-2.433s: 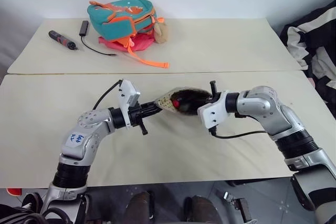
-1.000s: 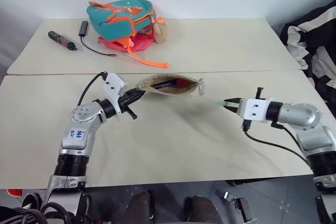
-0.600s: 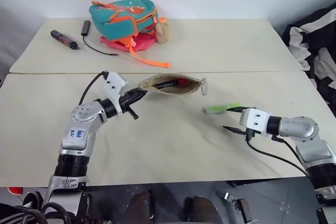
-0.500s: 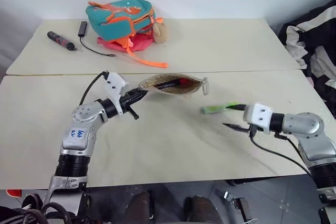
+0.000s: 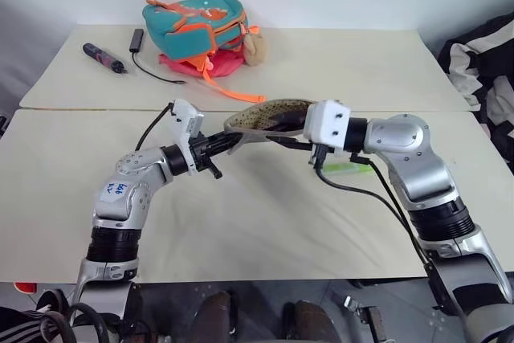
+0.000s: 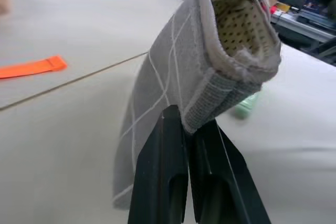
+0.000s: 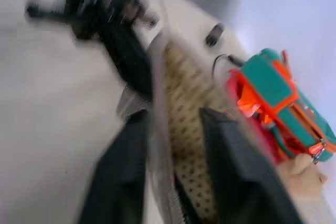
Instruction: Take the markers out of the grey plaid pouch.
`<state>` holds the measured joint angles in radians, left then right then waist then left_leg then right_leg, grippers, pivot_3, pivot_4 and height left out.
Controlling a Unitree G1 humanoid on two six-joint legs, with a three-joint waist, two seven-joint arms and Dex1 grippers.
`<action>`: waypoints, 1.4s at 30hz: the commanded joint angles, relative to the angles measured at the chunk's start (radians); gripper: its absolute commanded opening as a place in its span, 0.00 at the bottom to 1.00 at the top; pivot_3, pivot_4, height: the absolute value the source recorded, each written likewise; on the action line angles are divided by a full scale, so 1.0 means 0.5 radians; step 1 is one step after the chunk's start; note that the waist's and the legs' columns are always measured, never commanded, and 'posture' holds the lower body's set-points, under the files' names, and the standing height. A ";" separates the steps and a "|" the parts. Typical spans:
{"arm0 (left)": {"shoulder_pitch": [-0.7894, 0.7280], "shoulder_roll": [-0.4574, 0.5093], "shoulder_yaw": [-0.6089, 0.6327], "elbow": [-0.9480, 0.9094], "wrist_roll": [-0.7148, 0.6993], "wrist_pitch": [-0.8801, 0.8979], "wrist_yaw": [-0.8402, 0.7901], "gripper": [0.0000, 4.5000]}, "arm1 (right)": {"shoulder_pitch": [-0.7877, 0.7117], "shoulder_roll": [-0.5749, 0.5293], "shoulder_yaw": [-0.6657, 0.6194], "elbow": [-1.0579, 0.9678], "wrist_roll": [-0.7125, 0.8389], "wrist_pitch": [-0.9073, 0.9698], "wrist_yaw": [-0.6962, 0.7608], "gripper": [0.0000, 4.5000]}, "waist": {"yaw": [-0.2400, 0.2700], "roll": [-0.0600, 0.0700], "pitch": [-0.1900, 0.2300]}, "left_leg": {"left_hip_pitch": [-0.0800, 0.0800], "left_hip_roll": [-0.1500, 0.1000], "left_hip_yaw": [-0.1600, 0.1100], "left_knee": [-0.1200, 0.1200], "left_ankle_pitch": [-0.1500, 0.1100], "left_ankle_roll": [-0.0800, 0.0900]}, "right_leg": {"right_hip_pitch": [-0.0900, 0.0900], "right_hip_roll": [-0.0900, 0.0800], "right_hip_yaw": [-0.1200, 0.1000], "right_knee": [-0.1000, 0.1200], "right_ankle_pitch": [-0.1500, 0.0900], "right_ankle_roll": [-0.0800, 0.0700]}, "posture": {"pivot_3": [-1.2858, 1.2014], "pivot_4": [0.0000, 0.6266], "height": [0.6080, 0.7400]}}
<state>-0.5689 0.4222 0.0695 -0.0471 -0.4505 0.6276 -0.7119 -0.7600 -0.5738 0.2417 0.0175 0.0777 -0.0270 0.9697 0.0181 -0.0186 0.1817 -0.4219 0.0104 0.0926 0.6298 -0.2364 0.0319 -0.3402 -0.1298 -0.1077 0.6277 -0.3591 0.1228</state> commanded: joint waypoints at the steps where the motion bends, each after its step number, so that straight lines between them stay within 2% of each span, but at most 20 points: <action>1: 0.017 0.013 0.011 -0.141 -0.053 0.025 0.004 0.00 | -0.033 0.019 -0.062 0.048 -0.027 -0.021 -0.064 0.31 | -0.007 0.000 0.000 | 0.000 0.001 0.000 0.000 0.000 0.000 | 0.000 0.000 0.000 0.000 0.000 0.000 | 0.52 0.24 1.00; 6: 0.026 0.014 -0.004 -0.162 -0.054 0.036 0.004 0.00 | -0.065 0.069 -0.077 0.074 -0.013 0.041 -0.077 0.31 | -0.040 0.000 0.000 | 0.001 0.002 0.000 -0.001 0.000 -0.001 | 0.000 0.000 0.000 0.000 0.000 0.000 | 0.52 0.24 1.00; 9: 0.009 -0.009 -0.012 -0.171 -0.077 0.057 0.011 0.00 | -0.058 -0.002 0.013 0.146 -0.217 -0.066 -0.069 0.31 | -0.043 0.000 0.000 | 0.001 0.003 0.000 0.000 0.000 -0.001 | 0.000 0.000 0.000 0.000 0.000 0.000 | 0.52 0.24 1.00; 16: -0.027 0.007 0.003 -0.046 0.019 -0.057 0.066 0.00 | 0.043 -0.061 -0.131 -0.132 0.261 0.273 0.296 0.31 | -0.038 0.000 0.000 | 0.001 0.003 0.000 -0.001 0.000 -0.001 | 0.000 0.000 0.001 0.000 0.000 0.000 | 0.52 0.24 1.00; 19: -0.011 0.025 -0.017 -0.035 0.033 -0.076 0.044 0.00 | -0.010 0.015 -0.229 -0.245 0.492 0.628 0.212 0.31 | -0.040 0.000 0.000 | 0.001 0.003 0.000 0.000 0.000 0.000 | 0.001 -0.001 0.001 0.000 0.000 0.000 | 0.52 0.24 1.00; 22: 0.026 0.047 -0.071 -0.045 0.073 -0.115 0.000 0.00 | -0.080 0.075 -0.265 -0.260 0.553 0.833 0.107 0.31 | -0.043 0.000 0.000 | 0.001 0.004 0.000 0.000 0.000 -0.001 | 0.000 -0.003 0.001 0.000 0.000 0.000 | 0.52 0.24 1.00; 26: 0.014 0.032 -0.070 -0.053 0.041 -0.107 -0.002 0.00 | -0.088 0.042 -0.185 -0.150 0.349 0.735 0.019 0.31 | -0.040 0.000 0.000 | 0.001 0.004 0.000 -0.002 0.000 -0.001 | -0.001 -0.003 0.001 0.000 0.000 0.000 | 0.52 0.24 1.00; 29: 0.007 0.029 -0.072 -0.056 0.038 -0.107 -0.002 0.00 | -0.075 0.058 -0.175 -0.114 0.306 0.733 -0.017 0.31 | -0.036 0.000 0.000 | 0.000 0.002 0.001 -0.001 0.000 -0.001 | -0.001 -0.002 0.001 0.000 0.000 0.000 | 0.52 0.24 1.00; 32: 0.000 0.009 -0.064 -0.059 -0.001 -0.056 0.004 0.00 | -0.014 -0.028 0.022 -0.068 -0.002 0.489 -0.002 0.31 | -0.040 0.000 0.000 | 0.000 0.001 0.001 -0.002 0.000 -0.001 | -0.001 -0.002 0.001 0.000 0.000 0.000 | 0.52 0.24 1.00; 39: -0.028 -0.060 -0.001 -0.106 -0.187 0.220 0.056 0.00 | -0.048 -0.010 0.085 -0.040 -0.128 0.352 0.002 0.31 | -0.044 0.000 0.000 | 0.000 0.003 0.002 -0.001 0.000 -0.001 | -0.002 -0.002 0.001 0.000 0.000 0.000 | 0.52 0.24 1.00; 42: 0.009 -0.013 -0.053 -0.172 -0.231 0.309 -0.016 0.00 | -0.087 -0.011 0.128 0.011 -0.259 0.271 -0.028 0.31 | -0.044 0.000 0.000 | 0.001 0.004 0.002 -0.002 0.000 -0.001 | -0.002 -0.001 0.001 0.000 0.000 0.000 | 0.52 0.24 1.00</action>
<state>-0.5600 0.4018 0.0380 -0.0728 -0.5290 0.7694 -0.6948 -0.7834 -0.5719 0.3004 0.0241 -0.0207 0.1451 0.9680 -0.0041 -0.0186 0.1817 -0.4214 0.0122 0.0934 0.6288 -0.2362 0.0315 -0.3410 -0.1305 -0.1072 0.6277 -0.3589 0.1230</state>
